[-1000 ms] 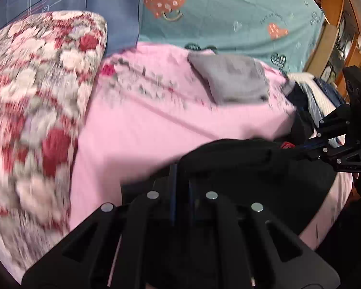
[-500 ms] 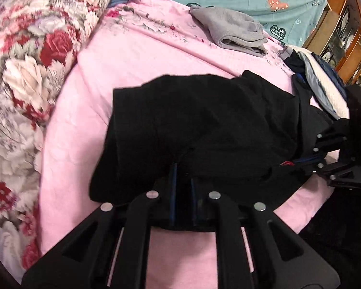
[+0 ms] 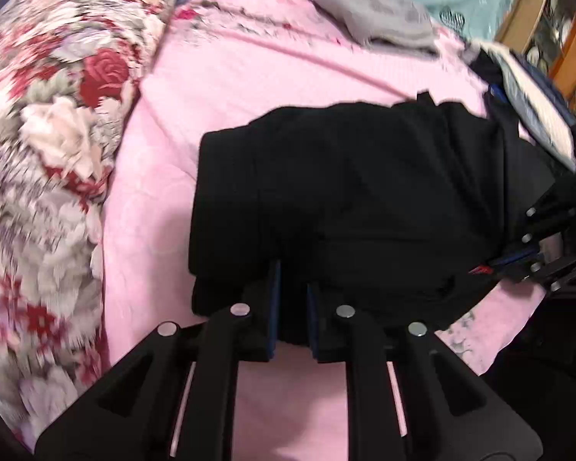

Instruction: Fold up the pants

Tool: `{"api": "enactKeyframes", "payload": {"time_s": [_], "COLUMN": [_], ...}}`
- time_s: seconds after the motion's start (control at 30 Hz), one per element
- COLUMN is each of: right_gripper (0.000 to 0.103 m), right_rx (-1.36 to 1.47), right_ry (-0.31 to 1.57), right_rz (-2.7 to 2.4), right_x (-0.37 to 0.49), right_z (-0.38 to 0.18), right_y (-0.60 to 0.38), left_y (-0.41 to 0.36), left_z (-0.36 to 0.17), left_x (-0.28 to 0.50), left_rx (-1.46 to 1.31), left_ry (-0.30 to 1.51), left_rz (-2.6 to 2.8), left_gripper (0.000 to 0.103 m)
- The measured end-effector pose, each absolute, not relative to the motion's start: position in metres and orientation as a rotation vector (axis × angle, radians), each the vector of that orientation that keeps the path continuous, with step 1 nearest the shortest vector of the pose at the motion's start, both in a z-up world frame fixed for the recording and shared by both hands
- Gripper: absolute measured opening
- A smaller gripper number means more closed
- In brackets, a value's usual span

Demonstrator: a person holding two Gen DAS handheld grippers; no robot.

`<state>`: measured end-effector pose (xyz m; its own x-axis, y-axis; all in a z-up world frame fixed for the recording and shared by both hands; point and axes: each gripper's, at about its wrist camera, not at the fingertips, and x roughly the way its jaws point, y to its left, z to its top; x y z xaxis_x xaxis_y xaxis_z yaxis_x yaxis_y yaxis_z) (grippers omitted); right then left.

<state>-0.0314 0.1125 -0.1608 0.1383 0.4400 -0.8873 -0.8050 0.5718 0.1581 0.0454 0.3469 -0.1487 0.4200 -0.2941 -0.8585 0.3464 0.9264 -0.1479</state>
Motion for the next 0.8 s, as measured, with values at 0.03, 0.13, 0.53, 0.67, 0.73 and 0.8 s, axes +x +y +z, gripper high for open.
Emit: {"api": "enactKeyframes", "payload": {"time_s": [0.03,0.13,0.53,0.67,0.73,0.8], "right_gripper": [0.003,0.003,0.003,0.003,0.003,0.004], "right_rx": [-0.411,-0.405,-0.373,-0.366,-0.380,-0.405], "right_ry": [1.095,1.102,1.054,1.044,1.043,1.055], "right_rz": [0.939,0.942,0.956,0.980,0.988,0.985], "right_x": [-0.032,-0.030,-0.037,-0.039,-0.043,-0.045], "right_z": [-0.160,-0.160,-0.146,-0.142,-0.143,-0.151], "right_y": [0.113,0.113,0.102,0.096,0.096,0.099], "left_y": [0.351,0.363,0.381,0.360,0.345,0.328], "left_z": [-0.147,-0.139,-0.071,-0.080,-0.088,-0.105], "left_x": [0.042,0.024,-0.006,0.013,0.023,0.034], "left_rx": [0.023,-0.096,-0.397,-0.623,-0.665,-0.672], "left_ry": [1.062,1.027,0.853,0.887,0.889,0.914], "left_rz": [-0.402,-0.412,-0.219,-0.255,-0.256,-0.248], "left_gripper": [0.015,0.029,0.098,0.098,0.097,0.091]}}
